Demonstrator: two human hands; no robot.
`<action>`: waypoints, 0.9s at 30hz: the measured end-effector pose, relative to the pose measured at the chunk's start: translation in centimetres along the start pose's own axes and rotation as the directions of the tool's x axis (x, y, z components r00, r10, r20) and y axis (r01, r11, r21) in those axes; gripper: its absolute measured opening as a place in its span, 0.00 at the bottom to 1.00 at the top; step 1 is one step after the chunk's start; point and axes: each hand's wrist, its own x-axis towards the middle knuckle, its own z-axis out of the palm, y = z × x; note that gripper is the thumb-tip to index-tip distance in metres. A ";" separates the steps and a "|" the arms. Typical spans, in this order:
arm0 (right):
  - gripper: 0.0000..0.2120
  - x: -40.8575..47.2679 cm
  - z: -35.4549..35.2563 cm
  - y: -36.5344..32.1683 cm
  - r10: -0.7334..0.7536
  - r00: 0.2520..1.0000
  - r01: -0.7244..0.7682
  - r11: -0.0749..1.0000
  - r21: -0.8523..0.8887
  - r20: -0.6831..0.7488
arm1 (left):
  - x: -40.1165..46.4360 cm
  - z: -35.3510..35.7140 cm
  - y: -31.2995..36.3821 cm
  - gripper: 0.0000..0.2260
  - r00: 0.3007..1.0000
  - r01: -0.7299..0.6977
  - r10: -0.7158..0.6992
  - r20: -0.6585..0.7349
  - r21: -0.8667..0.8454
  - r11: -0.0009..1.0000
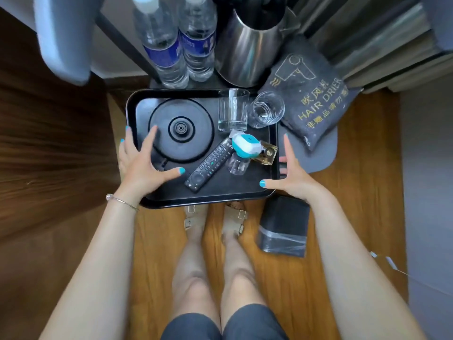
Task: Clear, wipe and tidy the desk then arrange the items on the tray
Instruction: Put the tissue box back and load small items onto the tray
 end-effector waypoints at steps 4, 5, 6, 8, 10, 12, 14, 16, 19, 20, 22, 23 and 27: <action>0.61 1.1 0.8 -0.1 -0.032 0.998 0.034 0.999 0.027 -0.063 | 0.7 0.3 -0.4 0.54 0.997 0.021 -0.035 -0.063 -0.202 0.979; 0.60 1.3 0.9 -0.1 -0.038 0.995 0.041 0.999 0.033 -0.094 | 0.8 0.5 -0.5 0.54 0.995 0.046 -0.069 -0.075 -0.269 0.962; 0.59 1.5 1.0 -0.1 -0.050 0.992 0.054 0.998 0.035 -0.120 | 1.0 0.6 -0.5 0.54 0.991 0.075 -0.106 -0.081 -0.313 0.947; 0.57 1.8 1.1 0.0 -0.086 0.987 0.092 0.995 0.042 -0.133 | 1.2 0.8 -0.5 0.51 0.983 0.124 -0.159 -0.091 -0.313 0.942; 0.55 1.9 1.0 0.1 -0.112 0.986 0.120 0.991 0.063 -0.124 | 1.3 0.9 -0.3 0.48 0.976 0.150 -0.186 -0.110 -0.272 0.951; 0.53 1.9 1.1 0.0 -0.120 0.986 0.132 0.986 0.100 -0.115 | 1.1 0.9 -0.1 0.48 0.973 0.152 -0.186 -0.136 -0.229 0.961; 0.52 1.7 1.4 -0.4 -0.143 0.985 0.156 0.979 0.133 -0.099 | 0.9 0.9 -0.2 0.48 0.970 0.142 -0.177 -0.166 -0.202 0.969; 0.51 1.6 1.9 -0.6 -0.151 0.983 0.167 0.972 0.167 -0.106 | 0.8 0.9 -0.3 0.47 0.969 0.123 -0.164 -0.184 -0.217 0.968; 0.47 1.3 2.9 -0.5 -0.158 0.976 0.187 0.961 0.203 -0.152 | 0.6 0.9 -0.6 0.44 0.969 0.096 -0.149 -0.198 -0.256 0.962; 0.46 1.1 3.2 -0.4 -0.162 0.974 0.193 0.960 0.205 -0.160 | 0.5 1.0 -0.8 0.43 0.968 0.090 -0.147 -0.204 -0.263 0.961; 0.42 0.6 3.7 -0.1 -0.168 0.971 0.199 0.962 0.187 -0.172 | 0.1 1.1 -1.0 0.42 0.965 0.079 -0.142 -0.222 -0.269 0.960; 0.40 0.3 3.9 0.1 -0.168 0.969 0.201 0.963 0.181 -0.180 | -0.2 1.1 -1.1 0.42 0.963 0.071 -0.137 -0.232 -0.272 0.960; 0.33 -1.8 4.5 0.1 -0.153 0.960 0.199 0.962 0.188 -0.235 | -2.0 0.7 -1.4 0.42 0.958 0.041 -0.120 -0.262 -0.287 0.957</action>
